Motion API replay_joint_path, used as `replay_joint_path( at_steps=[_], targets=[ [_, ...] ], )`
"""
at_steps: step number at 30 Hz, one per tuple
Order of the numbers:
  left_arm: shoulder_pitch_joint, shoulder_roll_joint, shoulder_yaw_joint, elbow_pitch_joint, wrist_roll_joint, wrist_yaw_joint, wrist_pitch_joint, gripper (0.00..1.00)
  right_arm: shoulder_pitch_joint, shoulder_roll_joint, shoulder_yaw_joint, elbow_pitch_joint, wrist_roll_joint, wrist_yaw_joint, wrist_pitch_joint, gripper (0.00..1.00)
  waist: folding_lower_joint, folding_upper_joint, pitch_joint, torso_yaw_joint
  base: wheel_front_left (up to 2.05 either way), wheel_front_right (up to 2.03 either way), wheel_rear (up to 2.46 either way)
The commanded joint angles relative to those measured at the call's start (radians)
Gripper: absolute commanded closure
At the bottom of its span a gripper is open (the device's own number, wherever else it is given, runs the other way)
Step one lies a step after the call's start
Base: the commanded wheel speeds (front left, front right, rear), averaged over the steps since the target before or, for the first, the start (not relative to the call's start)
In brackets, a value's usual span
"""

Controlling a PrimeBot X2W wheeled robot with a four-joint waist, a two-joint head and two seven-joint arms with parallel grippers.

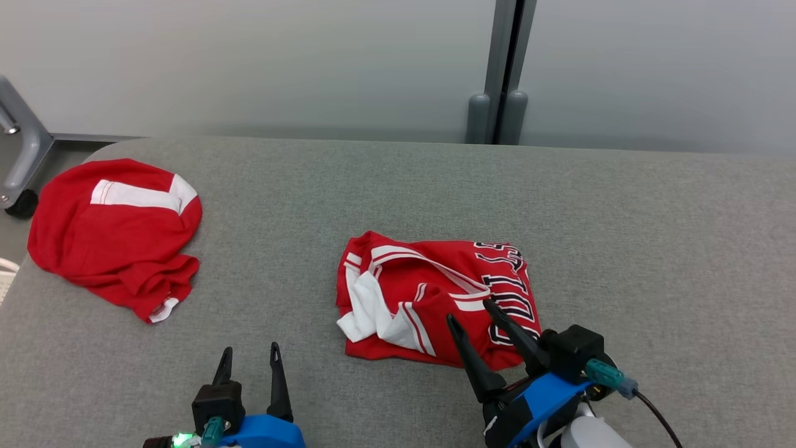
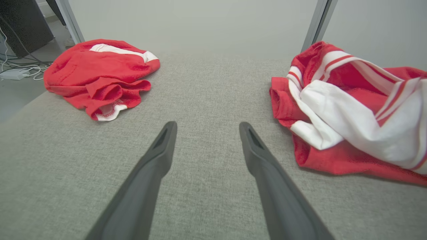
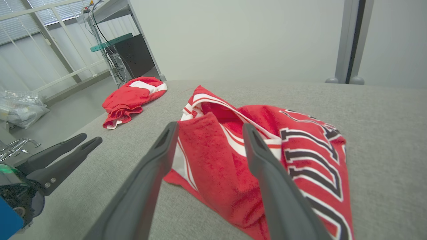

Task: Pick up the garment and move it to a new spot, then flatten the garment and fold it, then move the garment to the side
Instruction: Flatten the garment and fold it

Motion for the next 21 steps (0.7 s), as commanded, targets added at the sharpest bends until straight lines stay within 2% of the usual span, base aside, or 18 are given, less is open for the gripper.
replay_joint_path(
  at_steps=[1,11,12,13,14,21],
  targets=[
    [-0.011,0.001,-0.001,0.0,-0.004,0.0,-0.003,0.0,-0.014,-0.005,0.007,0.007,0.011,0.0,-0.003,0.0,0.0,0.0001,0.015,0.018,0.0,0.0,0.0],
    [-0.025,0.0,-0.01,-0.005,-0.023,0.006,-0.003,0.0,-0.129,-0.004,0.056,0.134,0.012,0.0,-0.003,0.0,0.0,0.0001,0.05,0.076,0.0,0.0,0.0],
    [-0.027,0.0,-0.013,-0.006,-0.024,0.006,-0.003,0.0,-0.14,-0.005,0.059,0.144,0.012,0.0,-0.003,0.03,0.0,0.0001,0.054,0.079,0.0,0.0,0.0],
    [-0.03,0.0,-0.016,-0.008,-0.028,0.006,-0.003,0.0,-0.149,-0.004,0.066,0.158,0.008,0.0,-0.003,0.56,0.0,0.0001,0.058,0.082,0.0,0.0,0.0],
    [-0.032,0.0,-0.019,-0.01,-0.031,0.006,-0.003,0.0,-0.157,-0.004,0.072,0.165,0.01,0.0,-0.003,1.0,0.0,0.0001,0.063,0.085,0.0,0.0,0.0],
    [-0.054,0.0,-0.04,-0.017,-0.048,0.008,-0.003,0.0,-0.208,-0.004,0.179,0.139,0.015,0.0,-0.003,1.0,0.0,0.0001,0.087,0.105,0.0,0.0,0.0]
  ],
)
